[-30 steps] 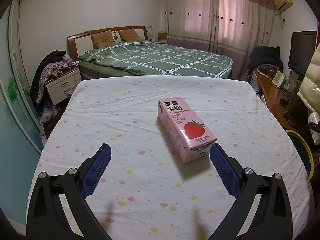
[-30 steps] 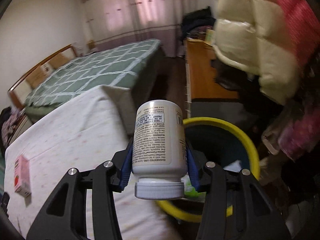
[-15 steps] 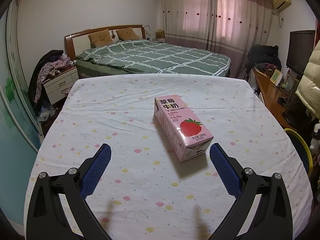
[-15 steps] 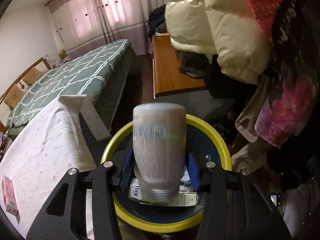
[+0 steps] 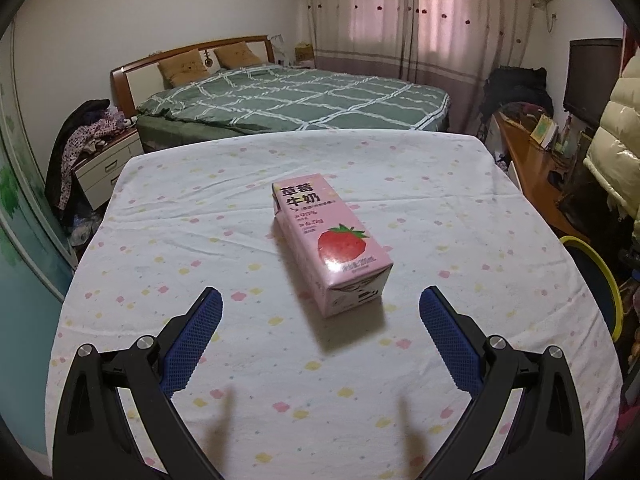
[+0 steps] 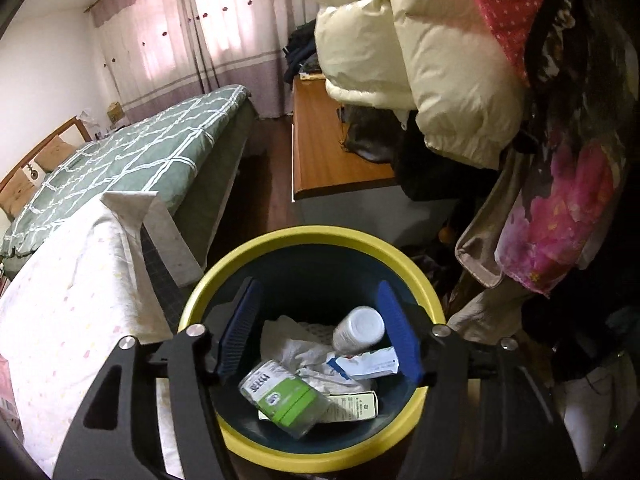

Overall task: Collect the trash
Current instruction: 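Carry the pill bottle with the right tool over the bin and release, then grasp the pink strawberry milk carton with the left tool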

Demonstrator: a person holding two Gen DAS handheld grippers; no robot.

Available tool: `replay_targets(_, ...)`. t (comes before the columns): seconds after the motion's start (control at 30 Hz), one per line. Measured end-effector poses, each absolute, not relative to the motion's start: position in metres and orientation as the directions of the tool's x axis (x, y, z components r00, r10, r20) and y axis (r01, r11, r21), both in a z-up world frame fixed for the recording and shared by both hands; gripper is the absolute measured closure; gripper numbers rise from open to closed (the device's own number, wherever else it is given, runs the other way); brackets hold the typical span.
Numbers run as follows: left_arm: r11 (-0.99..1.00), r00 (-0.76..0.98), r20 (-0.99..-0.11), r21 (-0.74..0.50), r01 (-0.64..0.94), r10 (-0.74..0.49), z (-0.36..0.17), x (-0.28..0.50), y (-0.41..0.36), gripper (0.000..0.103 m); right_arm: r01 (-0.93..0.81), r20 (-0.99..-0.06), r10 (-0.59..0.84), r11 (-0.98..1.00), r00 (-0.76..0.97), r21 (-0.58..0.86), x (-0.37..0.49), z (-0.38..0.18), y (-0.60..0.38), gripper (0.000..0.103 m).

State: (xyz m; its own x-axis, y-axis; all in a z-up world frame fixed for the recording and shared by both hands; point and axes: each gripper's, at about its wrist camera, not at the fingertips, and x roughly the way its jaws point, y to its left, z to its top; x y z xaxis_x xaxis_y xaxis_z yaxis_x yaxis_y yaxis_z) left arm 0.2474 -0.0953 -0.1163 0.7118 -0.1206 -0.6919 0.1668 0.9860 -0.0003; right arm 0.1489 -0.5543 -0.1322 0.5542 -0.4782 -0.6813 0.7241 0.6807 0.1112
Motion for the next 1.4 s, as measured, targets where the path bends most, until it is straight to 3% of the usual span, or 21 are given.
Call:
replay_targets(0.5,1.000,0.590,-0.807,-0.023,0.009,-0.024,-0.129,0.340,-0.103,0.007,0.679,-0.673,-0.436,0.721,0.598,0.137,0.157,-0.131,-0.542,0.040)
replay_targets(0.7,1.000,0.548,-0.836,0.004,-0.009,0.009,-0.141,0.366,-0.105,0.018,0.667,-0.671,-0.427,0.732,0.606,0.137,0.158,-0.131,-0.539,0.038)
replay_targets(0.97,0.999,0.512,-0.859,0.014,0.035,-0.005,-0.154,0.378,-0.114,0.049,0.655,-0.673,-0.408,0.740,0.618,0.153,0.159,-0.131,-0.539,0.037)
replay_targets(1.4,0.975,0.570,-0.815,0.031,0.221,-0.104,-0.117,0.332,-0.172,0.051,0.599,-0.666,-0.364,0.785,0.652,0.157,0.146,-0.124,-0.537,0.037)
